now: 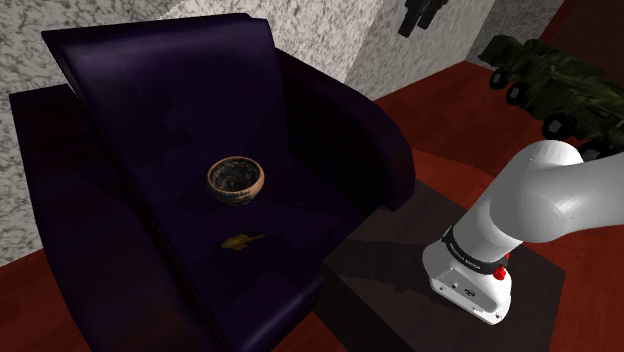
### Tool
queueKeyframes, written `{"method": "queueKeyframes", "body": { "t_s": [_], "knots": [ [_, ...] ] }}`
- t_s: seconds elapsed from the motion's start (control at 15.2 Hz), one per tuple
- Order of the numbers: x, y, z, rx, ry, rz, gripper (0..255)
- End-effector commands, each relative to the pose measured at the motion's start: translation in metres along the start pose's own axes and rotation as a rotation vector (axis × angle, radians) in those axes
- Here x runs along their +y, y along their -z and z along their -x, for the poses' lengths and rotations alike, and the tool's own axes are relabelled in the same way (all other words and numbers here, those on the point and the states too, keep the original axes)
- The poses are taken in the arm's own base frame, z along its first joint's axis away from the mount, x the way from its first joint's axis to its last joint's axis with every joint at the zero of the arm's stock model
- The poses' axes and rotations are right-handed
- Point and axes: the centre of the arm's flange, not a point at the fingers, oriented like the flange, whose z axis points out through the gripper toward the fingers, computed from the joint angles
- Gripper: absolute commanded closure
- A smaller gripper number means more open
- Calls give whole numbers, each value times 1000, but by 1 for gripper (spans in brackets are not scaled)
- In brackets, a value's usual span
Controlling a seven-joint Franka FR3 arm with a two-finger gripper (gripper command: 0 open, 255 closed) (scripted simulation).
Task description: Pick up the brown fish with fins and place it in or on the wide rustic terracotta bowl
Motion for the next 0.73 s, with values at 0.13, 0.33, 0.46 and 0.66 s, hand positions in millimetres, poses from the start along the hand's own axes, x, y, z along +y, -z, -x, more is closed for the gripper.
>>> {"method": "queueKeyframes", "body": {
  "t_s": [0.13,0.33,0.46,0.66],
  "knots": [
    [-14,-21,-10,-11,12,0,0],
    [-36,-52,-25,-29,29,0,0],
    [-50,-73,-34,-40,41,1,0],
    [-72,-105,-47,-57,59,1,0]
  ]
}}
